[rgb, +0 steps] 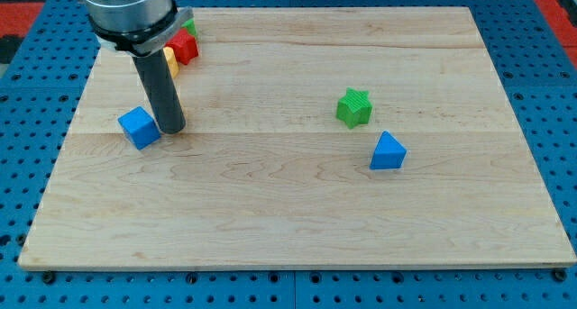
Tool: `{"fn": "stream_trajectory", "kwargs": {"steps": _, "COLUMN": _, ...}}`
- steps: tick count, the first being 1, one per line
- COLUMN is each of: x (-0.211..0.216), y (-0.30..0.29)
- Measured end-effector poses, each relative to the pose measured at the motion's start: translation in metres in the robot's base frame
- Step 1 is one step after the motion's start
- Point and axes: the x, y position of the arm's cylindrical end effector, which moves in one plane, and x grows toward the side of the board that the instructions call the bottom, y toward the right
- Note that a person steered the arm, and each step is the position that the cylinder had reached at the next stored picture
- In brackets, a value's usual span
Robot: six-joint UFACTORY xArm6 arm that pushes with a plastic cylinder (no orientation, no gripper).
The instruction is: Move the green star towards top right corner of the board
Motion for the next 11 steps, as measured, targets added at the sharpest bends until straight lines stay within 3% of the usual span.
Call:
{"fn": "stream_trajectory", "kwargs": {"steps": 2, "x": -0.069, "y": -0.014}}
{"fn": "stream_trajectory", "kwargs": {"steps": 3, "x": -0.032, "y": 0.014}}
{"fn": "stream_trajectory", "kwargs": {"steps": 4, "x": 0.066, "y": 0.014}}
{"fn": "stream_trajectory", "kwargs": {"steps": 5, "x": 0.026, "y": -0.049}}
{"fn": "stream_trajectory", "kwargs": {"steps": 6, "x": -0.029, "y": -0.05}}
{"fn": "stream_trajectory", "kwargs": {"steps": 7, "x": -0.047, "y": -0.056}}
{"fn": "stream_trajectory", "kwargs": {"steps": 8, "x": -0.019, "y": -0.038}}
{"fn": "stream_trajectory", "kwargs": {"steps": 9, "x": -0.003, "y": 0.019}}
{"fn": "stream_trajectory", "kwargs": {"steps": 11, "x": 0.028, "y": 0.172}}
